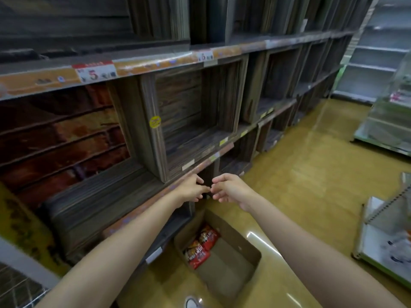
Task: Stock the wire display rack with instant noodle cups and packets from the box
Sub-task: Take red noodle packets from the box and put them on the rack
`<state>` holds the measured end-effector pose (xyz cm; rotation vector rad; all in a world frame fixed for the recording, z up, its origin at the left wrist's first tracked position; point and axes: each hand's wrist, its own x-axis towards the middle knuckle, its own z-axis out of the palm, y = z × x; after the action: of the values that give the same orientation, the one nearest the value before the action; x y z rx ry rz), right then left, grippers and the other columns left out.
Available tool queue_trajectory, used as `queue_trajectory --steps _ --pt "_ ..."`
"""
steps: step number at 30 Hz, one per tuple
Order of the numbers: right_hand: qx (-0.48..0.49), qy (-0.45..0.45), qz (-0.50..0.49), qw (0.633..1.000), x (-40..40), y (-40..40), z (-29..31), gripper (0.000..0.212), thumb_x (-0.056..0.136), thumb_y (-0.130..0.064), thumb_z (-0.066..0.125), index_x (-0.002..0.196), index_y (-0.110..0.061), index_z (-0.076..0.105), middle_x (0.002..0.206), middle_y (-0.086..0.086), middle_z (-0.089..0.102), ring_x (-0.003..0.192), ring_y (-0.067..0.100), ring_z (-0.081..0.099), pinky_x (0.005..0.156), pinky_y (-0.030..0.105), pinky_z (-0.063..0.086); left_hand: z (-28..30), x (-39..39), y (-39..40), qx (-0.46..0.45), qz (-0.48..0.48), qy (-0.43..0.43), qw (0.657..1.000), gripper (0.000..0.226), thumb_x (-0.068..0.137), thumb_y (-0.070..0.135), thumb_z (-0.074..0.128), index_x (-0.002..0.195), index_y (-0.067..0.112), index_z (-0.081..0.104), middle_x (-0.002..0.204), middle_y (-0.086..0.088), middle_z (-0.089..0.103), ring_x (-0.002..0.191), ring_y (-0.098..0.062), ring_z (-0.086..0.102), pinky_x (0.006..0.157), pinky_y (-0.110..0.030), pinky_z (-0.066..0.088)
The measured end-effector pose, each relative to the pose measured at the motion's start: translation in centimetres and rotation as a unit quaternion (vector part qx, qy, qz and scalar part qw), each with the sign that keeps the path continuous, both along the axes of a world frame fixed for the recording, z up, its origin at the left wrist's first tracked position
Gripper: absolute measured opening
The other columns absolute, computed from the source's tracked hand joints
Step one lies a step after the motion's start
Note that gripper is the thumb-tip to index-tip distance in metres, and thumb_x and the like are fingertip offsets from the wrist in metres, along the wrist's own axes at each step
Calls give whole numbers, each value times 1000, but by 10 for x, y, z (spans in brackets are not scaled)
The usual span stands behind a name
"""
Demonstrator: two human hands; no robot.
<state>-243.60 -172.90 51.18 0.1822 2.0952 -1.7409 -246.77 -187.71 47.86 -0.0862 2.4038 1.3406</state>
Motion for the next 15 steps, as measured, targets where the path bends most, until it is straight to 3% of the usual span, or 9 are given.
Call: queue_trajectory --steps 4,7,15 --pt "18 -22 -3 1000 -53 6 -26 22 89 -5 56 110 -11 53 89 6 64 67 14 62 51 19 47 -28 -53 4 -8 3 -1 1000 47 90 26 60 130 8 42 108 -11 59 94 -18 60 79 -31 53" --pt "33 -48 0 998 -99 9 -46 19 89 -6 57 106 -13 54 88 4 65 67 13 62 51 19 47 -53 -93 9 4 13 -17 1000 43 91 26 59 127 11 43 105 -8 57 97 -19 60 84 -34 53" --pt "17 -157 -22 987 -210 2 -132 21 92 -3 51 112 -10 49 78 4 63 60 12 58 54 19 45 -152 -179 1 68 85 -157 982 20 91 22 58 109 16 51 106 -6 63 92 -17 64 78 -30 52"
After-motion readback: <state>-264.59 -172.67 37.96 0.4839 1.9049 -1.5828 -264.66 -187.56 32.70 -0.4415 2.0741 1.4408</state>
